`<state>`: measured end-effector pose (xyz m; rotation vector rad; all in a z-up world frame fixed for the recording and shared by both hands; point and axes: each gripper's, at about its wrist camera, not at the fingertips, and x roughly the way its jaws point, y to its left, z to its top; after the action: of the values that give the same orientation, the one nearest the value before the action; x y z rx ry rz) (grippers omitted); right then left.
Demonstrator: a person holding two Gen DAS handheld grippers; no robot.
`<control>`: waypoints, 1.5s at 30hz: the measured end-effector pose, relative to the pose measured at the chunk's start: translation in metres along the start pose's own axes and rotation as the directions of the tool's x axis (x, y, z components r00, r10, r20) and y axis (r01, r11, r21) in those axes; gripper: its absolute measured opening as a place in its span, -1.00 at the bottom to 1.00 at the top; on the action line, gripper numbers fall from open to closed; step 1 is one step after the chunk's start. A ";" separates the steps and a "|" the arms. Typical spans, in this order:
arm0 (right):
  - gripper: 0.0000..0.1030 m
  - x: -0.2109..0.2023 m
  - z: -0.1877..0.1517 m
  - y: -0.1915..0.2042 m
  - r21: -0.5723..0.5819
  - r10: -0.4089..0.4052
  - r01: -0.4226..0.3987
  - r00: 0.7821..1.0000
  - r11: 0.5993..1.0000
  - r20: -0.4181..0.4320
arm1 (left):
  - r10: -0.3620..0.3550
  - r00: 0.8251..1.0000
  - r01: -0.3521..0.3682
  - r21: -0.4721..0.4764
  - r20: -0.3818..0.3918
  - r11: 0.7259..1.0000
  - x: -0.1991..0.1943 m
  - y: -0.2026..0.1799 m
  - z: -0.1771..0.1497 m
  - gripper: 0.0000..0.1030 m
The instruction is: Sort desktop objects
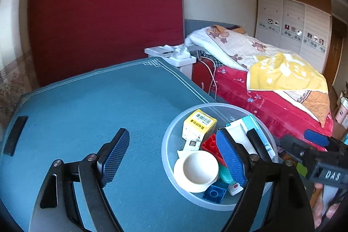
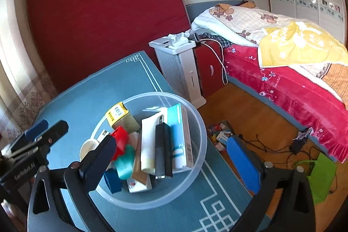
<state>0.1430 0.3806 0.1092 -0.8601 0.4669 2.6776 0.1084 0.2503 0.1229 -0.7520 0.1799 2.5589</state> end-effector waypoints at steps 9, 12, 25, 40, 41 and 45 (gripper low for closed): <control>0.98 -0.025 -0.014 0.025 -0.103 -0.043 0.047 0.998 0.994 0.038 | 0.117 0.992 -0.119 0.037 0.053 0.992 -0.039 -0.005 -0.007 0.65; 0.98 -0.028 -0.016 0.032 -0.120 -0.018 0.021 0.999 0.993 0.028 | 0.135 0.988 -0.138 0.030 0.073 0.990 -0.055 -0.002 -0.010 0.65; 0.98 -0.058 -0.008 0.042 -0.137 -0.028 0.045 0.993 0.990 0.119 | 0.155 0.984 -0.152 -0.043 0.088 0.987 -0.098 0.008 -0.004 0.65; 0.98 -0.072 -0.001 0.043 -0.151 -0.063 0.091 0.981 0.984 0.186 | 0.112 0.990 -0.108 -0.055 0.083 0.993 -0.118 0.005 -0.002 0.65; 0.98 -0.072 -0.001 0.042 -0.151 -0.062 0.091 0.981 0.984 0.186 | 0.110 0.991 -0.105 -0.057 0.082 0.993 -0.118 0.005 -0.002 0.65; 0.98 -0.072 -0.003 0.041 -0.161 -0.059 0.089 0.981 0.983 0.184 | 0.097 0.992 -0.093 -0.059 0.075 0.994 -0.118 0.004 -0.002 0.65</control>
<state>0.1855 0.3298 0.1589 -0.6580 0.1651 2.7218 0.1949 0.1997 0.1849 -0.6780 0.1232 2.6885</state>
